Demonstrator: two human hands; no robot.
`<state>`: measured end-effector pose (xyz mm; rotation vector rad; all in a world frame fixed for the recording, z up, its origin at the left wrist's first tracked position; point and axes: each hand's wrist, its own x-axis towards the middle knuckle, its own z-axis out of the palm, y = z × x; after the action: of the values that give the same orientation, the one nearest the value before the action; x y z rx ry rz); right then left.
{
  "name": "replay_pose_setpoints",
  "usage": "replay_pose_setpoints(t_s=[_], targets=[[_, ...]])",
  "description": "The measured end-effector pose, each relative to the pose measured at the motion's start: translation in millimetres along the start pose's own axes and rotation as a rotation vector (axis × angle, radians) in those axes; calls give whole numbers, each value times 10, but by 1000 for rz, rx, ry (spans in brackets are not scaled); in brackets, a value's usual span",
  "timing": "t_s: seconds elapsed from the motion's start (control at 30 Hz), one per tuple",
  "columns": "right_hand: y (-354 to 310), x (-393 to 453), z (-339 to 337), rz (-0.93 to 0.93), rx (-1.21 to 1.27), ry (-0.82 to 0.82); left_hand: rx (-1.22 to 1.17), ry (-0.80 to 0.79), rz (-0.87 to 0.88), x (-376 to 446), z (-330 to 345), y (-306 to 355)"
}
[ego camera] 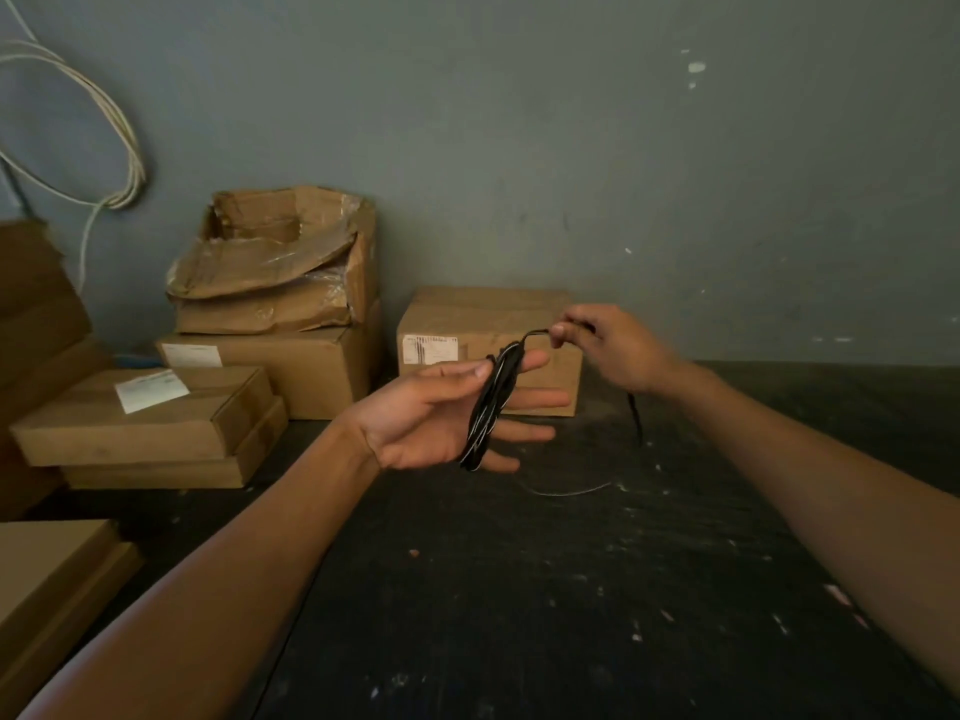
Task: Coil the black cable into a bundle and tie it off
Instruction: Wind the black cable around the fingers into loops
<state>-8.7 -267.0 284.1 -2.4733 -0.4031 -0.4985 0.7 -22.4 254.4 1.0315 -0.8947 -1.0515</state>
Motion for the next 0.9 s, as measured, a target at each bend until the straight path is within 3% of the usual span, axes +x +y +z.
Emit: replay_pose_setpoints(t_s=[0.13, 0.4, 0.67, 0.9], targets=[[132, -171, 361, 33, 44, -46, -53, -68, 119, 100, 96, 87], [-24, -454, 940, 79, 103, -131, -52, 3, 219, 237, 62, 261], [-359, -658, 1154, 48, 122, -307, -63, 290, 272, 245, -181, 156], [-502, -719, 991, -38, -30, -352, -38, 520, 231, 182, -367, -56]])
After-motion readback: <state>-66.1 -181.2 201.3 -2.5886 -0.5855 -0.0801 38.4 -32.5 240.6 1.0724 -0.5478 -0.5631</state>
